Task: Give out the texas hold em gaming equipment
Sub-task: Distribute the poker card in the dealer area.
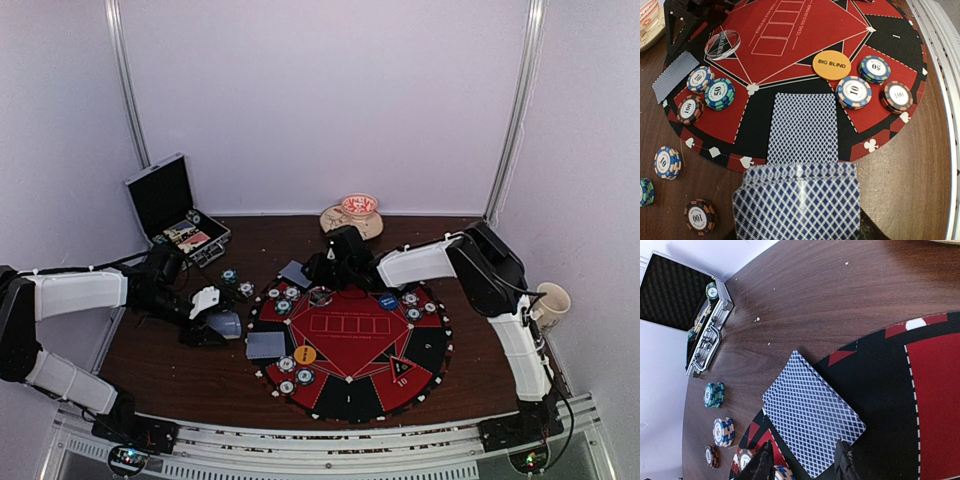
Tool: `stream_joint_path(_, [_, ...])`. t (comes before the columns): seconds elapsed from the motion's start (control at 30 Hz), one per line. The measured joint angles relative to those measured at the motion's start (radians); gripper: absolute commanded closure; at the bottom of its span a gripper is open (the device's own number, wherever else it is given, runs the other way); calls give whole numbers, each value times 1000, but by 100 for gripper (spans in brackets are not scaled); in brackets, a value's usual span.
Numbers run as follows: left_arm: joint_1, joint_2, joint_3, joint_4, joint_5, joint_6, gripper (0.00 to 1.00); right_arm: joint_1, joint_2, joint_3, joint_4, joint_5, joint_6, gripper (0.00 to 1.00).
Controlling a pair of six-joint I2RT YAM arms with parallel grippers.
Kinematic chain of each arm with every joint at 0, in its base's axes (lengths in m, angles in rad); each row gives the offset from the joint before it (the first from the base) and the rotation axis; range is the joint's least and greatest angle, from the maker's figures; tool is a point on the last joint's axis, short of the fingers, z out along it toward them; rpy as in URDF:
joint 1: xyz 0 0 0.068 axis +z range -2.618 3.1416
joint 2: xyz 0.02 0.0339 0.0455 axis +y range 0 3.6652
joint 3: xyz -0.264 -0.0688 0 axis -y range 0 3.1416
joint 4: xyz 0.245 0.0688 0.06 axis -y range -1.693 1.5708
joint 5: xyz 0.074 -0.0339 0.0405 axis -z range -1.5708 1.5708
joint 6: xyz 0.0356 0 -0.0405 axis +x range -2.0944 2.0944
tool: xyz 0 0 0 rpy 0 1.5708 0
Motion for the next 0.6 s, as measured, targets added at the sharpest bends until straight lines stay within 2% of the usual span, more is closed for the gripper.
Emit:
stream_joint_path(0.13, [0,0,0,0,0,0,48,4,0,15,-18,5,-7,52])
stream_joint_path(0.37, [0,0,0,0,0,0,48,11,-5,34,-55,11,-42,33])
stream_joint_path(0.6, [0,0,0,0,0,0,48,55,-134,-34,-79,27,-106,28])
